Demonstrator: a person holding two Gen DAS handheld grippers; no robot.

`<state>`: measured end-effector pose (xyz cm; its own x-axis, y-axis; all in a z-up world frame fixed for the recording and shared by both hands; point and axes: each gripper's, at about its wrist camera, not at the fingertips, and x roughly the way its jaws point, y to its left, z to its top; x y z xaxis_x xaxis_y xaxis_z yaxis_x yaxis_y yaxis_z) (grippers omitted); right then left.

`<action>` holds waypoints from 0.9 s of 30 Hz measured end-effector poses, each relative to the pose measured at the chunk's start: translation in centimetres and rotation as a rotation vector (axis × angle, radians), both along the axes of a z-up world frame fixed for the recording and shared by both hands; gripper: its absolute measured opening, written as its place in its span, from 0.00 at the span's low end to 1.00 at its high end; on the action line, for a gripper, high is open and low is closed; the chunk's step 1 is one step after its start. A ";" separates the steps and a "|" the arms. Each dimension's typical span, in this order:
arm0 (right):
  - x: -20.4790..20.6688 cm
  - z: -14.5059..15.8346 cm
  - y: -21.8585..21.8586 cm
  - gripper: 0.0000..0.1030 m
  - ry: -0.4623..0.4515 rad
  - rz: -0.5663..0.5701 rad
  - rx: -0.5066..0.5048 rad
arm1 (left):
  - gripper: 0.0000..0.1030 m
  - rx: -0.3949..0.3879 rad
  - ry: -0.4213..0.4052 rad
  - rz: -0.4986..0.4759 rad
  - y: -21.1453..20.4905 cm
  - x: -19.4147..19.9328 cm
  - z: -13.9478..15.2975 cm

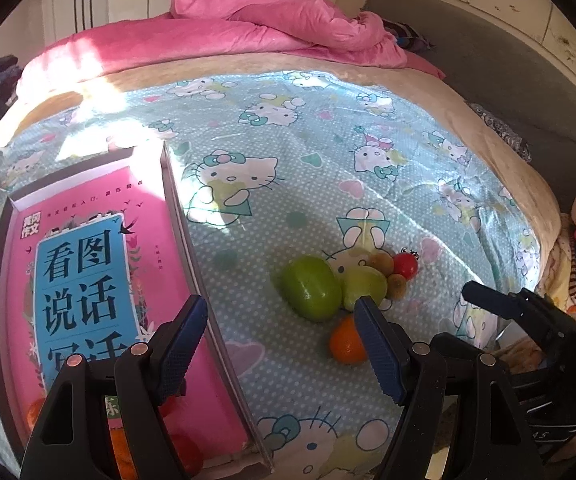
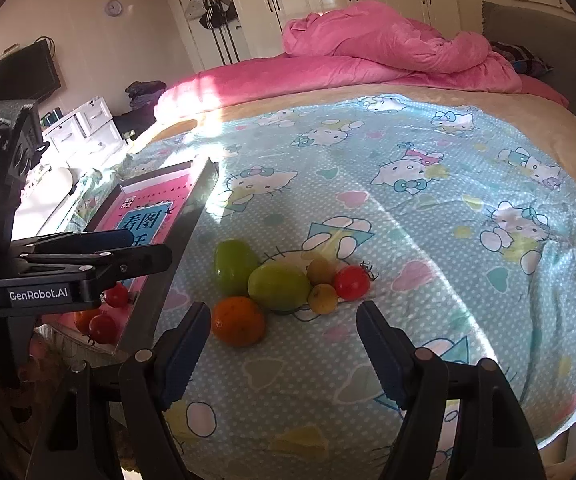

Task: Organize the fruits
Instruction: 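Move both open tools back to the fruit cluster beside the workbook, then close the right tool on an orange while the left lowers over a green apple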

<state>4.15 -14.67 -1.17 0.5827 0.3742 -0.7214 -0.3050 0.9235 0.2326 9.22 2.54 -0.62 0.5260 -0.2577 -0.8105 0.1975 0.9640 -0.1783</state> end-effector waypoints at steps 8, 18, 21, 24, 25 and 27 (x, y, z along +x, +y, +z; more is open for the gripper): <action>0.3 -1.1 0.9 0.73 0.042 0.029 0.003 | 0.75 -0.095 0.086 -0.006 -0.7 2.0 -0.7; 0.7 -3.1 3.7 0.73 0.070 0.092 -0.041 | 0.75 -0.105 0.202 0.012 -2.2 4.5 -2.9; 0.9 -3.6 4.2 0.73 0.074 0.100 -0.050 | 0.75 -0.114 0.221 0.025 -2.4 5.3 -3.3; 1.0 -3.9 4.5 0.73 0.079 0.103 -0.058 | 0.72 -0.132 0.248 0.032 -2.7 5.9 -3.7; 1.1 -4.0 4.5 0.73 0.079 0.103 -0.059 | 0.71 -0.136 0.254 0.030 -2.8 6.1 -3.9; 1.3 -4.1 4.4 0.73 0.081 0.100 -0.060 | 0.67 -0.135 0.258 0.035 -3.1 6.3 -4.1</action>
<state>5.46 -10.23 -5.28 0.4834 0.3821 -0.7876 -0.3782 0.9026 0.2057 15.50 -0.56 -4.75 0.3172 -0.3582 -0.8781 0.0964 0.9333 -0.3459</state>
